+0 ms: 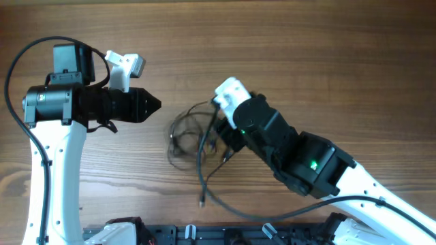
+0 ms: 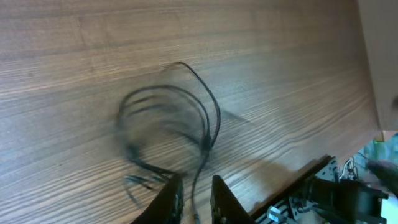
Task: Untangle cables
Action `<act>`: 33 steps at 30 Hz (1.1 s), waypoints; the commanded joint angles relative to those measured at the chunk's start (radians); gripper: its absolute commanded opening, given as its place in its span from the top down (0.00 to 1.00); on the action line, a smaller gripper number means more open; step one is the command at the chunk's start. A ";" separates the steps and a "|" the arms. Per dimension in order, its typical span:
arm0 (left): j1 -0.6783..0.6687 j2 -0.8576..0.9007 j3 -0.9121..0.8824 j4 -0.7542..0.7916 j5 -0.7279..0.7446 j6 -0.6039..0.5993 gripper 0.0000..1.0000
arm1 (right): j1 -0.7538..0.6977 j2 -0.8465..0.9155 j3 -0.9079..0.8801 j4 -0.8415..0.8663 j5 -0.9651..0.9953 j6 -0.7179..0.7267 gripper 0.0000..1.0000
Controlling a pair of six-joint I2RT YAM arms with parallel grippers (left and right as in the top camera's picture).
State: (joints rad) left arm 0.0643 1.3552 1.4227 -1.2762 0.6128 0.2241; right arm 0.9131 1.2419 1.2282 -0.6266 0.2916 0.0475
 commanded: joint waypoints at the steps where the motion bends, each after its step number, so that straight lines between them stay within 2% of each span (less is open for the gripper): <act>1: -0.004 -0.014 0.010 -0.001 0.026 0.016 0.85 | -0.003 0.002 0.015 -0.031 -0.082 -0.002 0.08; 4: -0.004 -0.014 0.010 -0.002 0.027 0.016 0.87 | -0.003 0.028 0.015 -0.064 -0.254 -0.051 0.00; 9: -0.024 -0.014 0.010 0.000 0.025 0.031 0.92 | -0.004 0.130 0.013 -0.079 -0.407 -0.095 0.00; 11: -0.023 -0.015 0.010 0.021 0.005 0.029 0.96 | -0.004 0.190 0.013 -0.085 -0.411 -0.097 0.00; 16: -0.006 -0.015 0.010 0.122 -0.222 -0.135 0.96 | -0.005 0.347 0.013 -0.077 -0.372 -0.096 0.00; 19: 0.005 -0.015 0.010 0.140 -0.324 -0.182 0.96 | -0.005 0.438 0.013 -0.054 -0.311 -0.071 0.00; 30: 0.007 -0.014 0.010 0.136 -0.345 -0.184 0.96 | -0.005 0.625 0.013 0.068 -0.319 0.045 0.01; 31: 0.007 -0.014 0.010 0.136 -0.345 -0.184 0.95 | -0.005 0.628 0.013 0.081 -0.318 0.061 0.07; 33: 0.007 -0.015 0.010 0.136 -0.345 -0.184 0.96 | -0.005 0.628 0.013 0.106 -0.332 0.061 0.33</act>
State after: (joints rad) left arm 0.0677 1.3552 1.4227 -1.1431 0.2825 0.0544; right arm 0.9089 1.8481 1.2293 -0.5499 -0.0360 0.0582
